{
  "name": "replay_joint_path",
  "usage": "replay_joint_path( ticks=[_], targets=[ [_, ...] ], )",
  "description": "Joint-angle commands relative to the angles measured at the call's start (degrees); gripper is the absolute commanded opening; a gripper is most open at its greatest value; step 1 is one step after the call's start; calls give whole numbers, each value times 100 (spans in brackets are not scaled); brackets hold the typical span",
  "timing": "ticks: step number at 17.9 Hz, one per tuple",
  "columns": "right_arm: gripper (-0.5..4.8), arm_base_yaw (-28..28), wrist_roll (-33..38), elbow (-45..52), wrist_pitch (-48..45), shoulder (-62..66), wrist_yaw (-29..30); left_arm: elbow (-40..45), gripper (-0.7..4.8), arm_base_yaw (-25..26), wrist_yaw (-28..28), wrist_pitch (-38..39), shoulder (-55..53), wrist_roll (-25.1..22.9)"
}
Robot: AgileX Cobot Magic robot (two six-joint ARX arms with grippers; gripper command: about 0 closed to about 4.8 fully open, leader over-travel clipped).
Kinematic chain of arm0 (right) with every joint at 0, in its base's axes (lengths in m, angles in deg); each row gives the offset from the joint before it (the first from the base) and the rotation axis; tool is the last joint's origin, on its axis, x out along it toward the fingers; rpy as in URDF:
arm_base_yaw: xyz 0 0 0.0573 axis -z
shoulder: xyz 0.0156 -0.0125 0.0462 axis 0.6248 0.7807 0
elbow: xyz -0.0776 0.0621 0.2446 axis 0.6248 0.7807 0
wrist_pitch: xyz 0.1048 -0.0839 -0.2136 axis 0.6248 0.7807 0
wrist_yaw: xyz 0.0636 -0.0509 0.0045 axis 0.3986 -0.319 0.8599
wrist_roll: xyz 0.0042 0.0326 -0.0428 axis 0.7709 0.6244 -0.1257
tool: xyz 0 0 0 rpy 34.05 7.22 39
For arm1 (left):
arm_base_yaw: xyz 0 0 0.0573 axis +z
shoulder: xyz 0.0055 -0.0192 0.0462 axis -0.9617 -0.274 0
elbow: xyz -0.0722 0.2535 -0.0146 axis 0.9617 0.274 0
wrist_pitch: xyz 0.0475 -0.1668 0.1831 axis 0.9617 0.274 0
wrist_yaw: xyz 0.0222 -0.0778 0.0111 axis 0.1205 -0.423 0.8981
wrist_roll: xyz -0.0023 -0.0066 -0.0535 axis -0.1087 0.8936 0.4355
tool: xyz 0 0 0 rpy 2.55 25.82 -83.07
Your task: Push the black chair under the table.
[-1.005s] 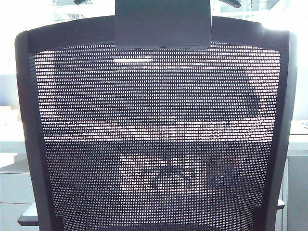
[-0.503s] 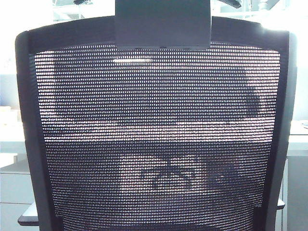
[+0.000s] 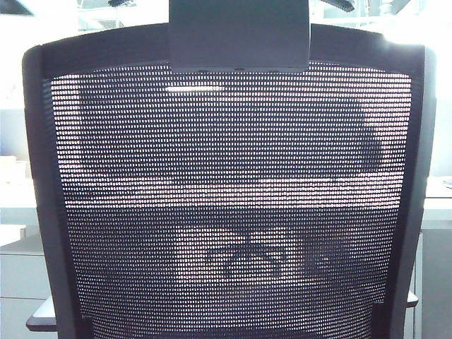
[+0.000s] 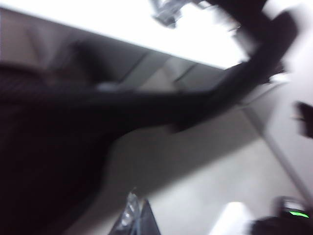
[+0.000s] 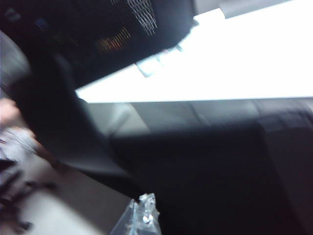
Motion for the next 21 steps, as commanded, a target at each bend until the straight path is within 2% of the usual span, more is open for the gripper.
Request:
replay_joint_path(
  ticks=[1,3,6,10,13,16,17,18,20,21],
  targets=[
    [-5,-96,-422,149,66,0,-577,-17,-6,-208,706,-20,-31,-420],
    [-6,-98,-509,334,-55,74,-914,-15,-6,-271,1163,-83,-33,-448],
    [-6,-103,-509,485,-328,538,-872,-7,-6,-269,1434,-422,-63,-509],
    [-5,-105,-485,490,-1342,1467,-752,-7,-6,-271,1370,-570,-326,-555],
    [-5,-105,-463,490,-1722,1956,-737,-7,-6,-271,1283,-525,-501,-560],
    [-5,-105,-391,490,-2240,2350,-647,-7,-6,-271,916,-308,-505,-684],
    [-5,-105,-378,490,-2347,2404,-649,-7,-6,-271,920,-177,-503,-726],
    [-5,-105,-378,490,-2413,2424,-654,-7,-6,-271,953,111,-503,-1032],
    [-5,-105,-380,490,-2479,2424,-787,-7,-6,-271,1296,365,-503,-1307],
    [-5,-105,-380,490,-2494,2424,-859,-7,-6,-269,1349,372,-503,-1314]
  ],
)
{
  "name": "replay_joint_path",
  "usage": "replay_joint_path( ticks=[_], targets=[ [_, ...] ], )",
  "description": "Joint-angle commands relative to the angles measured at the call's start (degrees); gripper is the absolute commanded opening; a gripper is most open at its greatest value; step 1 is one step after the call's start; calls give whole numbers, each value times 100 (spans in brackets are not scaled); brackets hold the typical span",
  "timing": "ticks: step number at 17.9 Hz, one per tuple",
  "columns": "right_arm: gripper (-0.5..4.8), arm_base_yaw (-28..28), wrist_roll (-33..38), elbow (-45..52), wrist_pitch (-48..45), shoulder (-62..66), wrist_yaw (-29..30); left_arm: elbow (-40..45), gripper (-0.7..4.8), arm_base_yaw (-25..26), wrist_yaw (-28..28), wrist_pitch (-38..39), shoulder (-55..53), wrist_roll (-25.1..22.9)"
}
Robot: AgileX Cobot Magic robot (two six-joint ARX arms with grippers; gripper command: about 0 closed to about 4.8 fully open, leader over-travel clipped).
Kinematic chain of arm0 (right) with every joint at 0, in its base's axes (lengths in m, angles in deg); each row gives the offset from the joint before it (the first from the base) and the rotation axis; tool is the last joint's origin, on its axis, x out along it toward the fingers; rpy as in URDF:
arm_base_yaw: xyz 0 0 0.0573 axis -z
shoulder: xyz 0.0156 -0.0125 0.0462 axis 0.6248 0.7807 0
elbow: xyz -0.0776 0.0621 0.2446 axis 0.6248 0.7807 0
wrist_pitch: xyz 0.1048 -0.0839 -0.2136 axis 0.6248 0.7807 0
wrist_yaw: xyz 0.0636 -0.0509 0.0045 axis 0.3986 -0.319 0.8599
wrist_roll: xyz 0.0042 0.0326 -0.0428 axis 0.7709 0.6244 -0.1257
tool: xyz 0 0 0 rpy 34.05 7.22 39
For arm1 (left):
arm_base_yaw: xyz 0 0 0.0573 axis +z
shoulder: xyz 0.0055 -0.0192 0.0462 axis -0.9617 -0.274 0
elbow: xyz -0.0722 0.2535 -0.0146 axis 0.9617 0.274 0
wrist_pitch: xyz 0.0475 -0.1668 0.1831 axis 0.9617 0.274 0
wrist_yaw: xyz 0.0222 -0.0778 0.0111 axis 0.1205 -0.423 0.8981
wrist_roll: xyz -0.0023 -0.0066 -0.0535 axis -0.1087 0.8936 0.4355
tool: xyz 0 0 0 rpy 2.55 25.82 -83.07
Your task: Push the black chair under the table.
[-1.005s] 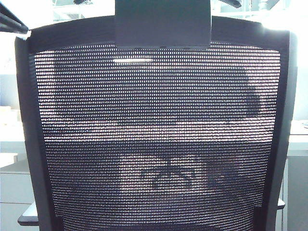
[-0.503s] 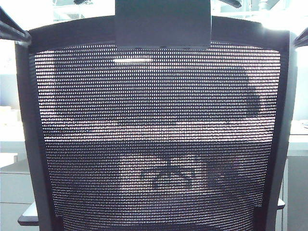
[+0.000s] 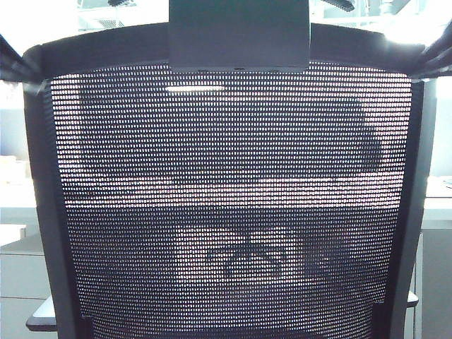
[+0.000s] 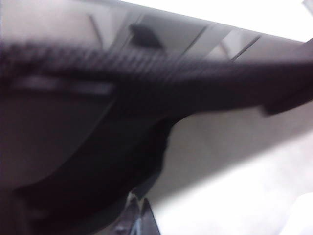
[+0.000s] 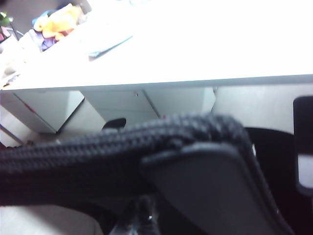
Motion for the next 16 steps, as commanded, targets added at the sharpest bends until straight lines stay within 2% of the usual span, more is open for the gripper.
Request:
replay_joint_path(
  ticks=[1,8,11,12,13,16],
  targets=[
    [-5,-11,17,-31,-164,-13,-186,-9,-6,-4,234,44,9,-175],
    [-5,-11,20,-31,-181,-7,-262,-9,-6,-9,614,-385,-164,-157],
    [-5,-11,22,-31,-179,-4,-258,-9,-6,-114,164,-962,-577,7],
    [-5,-11,22,-31,-179,2,-258,-9,-6,-317,201,-1222,-758,96],
    [-5,-11,22,-31,-181,15,-258,-9,-6,-474,278,-1316,-831,140],
    [-5,-11,22,-31,-177,48,-256,-9,-6,-861,1003,-1355,-866,175]
  ],
)
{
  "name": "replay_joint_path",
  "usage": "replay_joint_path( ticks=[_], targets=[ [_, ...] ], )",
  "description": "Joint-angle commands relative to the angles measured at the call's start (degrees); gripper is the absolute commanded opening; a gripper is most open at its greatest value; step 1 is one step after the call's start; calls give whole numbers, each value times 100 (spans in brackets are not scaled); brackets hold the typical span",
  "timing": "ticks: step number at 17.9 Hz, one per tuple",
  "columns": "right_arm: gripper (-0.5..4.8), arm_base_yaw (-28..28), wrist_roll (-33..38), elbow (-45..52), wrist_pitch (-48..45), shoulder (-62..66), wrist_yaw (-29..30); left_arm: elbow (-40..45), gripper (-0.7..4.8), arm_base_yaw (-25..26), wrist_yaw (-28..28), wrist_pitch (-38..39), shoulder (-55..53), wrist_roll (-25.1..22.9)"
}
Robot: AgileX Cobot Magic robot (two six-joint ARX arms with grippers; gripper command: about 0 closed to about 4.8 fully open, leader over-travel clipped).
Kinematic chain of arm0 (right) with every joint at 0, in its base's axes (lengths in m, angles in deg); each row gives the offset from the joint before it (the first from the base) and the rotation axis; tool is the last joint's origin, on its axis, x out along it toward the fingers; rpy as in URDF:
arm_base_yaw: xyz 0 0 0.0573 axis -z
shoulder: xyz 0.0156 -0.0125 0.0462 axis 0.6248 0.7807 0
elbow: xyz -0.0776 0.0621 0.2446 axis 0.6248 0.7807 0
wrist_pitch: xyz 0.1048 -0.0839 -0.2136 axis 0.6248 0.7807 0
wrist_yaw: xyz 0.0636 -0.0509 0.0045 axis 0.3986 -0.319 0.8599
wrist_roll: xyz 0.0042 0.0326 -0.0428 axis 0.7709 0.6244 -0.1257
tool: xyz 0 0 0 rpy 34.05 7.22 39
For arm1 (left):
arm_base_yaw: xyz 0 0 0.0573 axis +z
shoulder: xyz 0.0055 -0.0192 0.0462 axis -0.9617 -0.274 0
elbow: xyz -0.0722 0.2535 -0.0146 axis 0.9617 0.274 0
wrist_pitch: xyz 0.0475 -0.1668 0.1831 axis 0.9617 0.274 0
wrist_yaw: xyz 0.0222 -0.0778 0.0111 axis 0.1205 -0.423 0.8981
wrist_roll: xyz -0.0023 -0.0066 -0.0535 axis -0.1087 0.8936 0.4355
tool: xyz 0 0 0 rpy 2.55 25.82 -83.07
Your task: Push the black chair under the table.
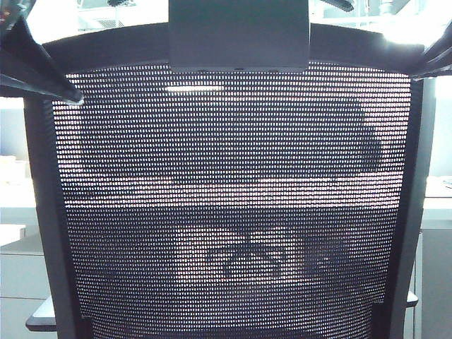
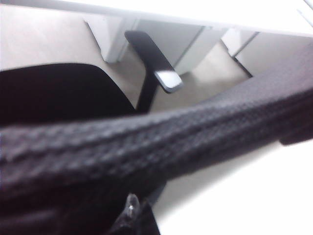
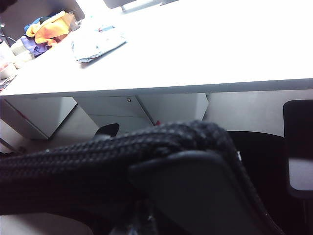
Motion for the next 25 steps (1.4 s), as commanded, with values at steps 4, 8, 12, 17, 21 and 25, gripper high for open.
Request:
replay_joint_path(
  ticks=[4,8,12,17,21,25],
  targets=[
    [-5,-9,7,-31,-116,22,-44,-13,-6,-162,494,-74,50,31],
    [-5,-7,7,-31,-114,26,-46,-13,-6,-162,780,-28,647,133],
    [-5,-9,7,-31,-127,61,-44,-13,-6,-153,1349,-83,778,131],
    [-5,-9,50,-31,-424,304,46,-11,-6,-157,1176,-46,748,136],
    [-6,-9,50,-31,-505,334,44,-9,-6,-157,1202,63,748,131],
    [-5,-9,50,-31,-503,334,44,-9,-6,-157,1132,317,748,131]
  ],
)
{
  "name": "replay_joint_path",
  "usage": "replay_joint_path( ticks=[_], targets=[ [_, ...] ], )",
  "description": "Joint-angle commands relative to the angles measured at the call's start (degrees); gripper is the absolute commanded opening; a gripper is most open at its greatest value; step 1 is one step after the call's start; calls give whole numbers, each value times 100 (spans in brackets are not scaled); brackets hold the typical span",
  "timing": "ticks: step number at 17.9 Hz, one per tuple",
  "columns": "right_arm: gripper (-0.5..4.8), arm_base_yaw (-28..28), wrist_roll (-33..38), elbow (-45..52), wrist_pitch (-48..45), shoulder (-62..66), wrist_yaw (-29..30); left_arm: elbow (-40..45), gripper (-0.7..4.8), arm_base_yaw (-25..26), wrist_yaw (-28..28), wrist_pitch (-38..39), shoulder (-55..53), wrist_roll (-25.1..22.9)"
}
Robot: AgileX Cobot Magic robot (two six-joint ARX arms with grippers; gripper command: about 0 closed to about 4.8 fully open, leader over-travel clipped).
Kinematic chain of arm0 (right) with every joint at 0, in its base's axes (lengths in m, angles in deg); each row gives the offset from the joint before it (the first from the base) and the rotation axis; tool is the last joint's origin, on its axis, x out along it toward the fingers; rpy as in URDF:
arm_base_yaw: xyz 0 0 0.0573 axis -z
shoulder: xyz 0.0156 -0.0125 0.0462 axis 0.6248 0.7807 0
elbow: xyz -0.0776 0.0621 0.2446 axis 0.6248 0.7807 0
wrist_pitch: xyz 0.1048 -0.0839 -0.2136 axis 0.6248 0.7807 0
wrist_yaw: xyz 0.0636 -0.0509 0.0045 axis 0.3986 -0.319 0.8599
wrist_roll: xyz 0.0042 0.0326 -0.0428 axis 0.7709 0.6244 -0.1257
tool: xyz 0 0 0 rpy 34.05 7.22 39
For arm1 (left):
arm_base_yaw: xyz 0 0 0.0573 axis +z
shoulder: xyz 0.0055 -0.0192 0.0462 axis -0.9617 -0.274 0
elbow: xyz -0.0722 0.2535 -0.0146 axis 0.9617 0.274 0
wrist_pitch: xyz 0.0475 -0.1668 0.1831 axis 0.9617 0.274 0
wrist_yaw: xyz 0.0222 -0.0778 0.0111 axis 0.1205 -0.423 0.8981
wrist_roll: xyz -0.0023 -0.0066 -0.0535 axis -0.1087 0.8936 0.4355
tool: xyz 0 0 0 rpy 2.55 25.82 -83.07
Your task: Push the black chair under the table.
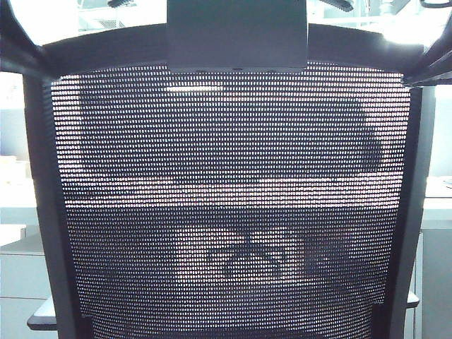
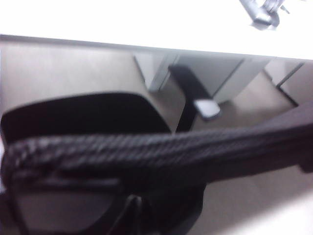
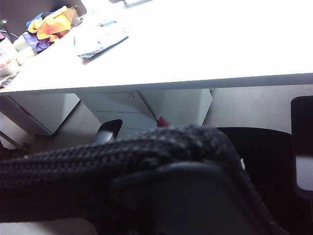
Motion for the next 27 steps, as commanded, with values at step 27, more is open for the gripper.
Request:
replay_joint_path(
  ticks=[27],
  targets=[
    [-6,-4,413,-251,-1764,1408,-101,-11,-6,63,1663,-1727,-905,-564]
  ],
)
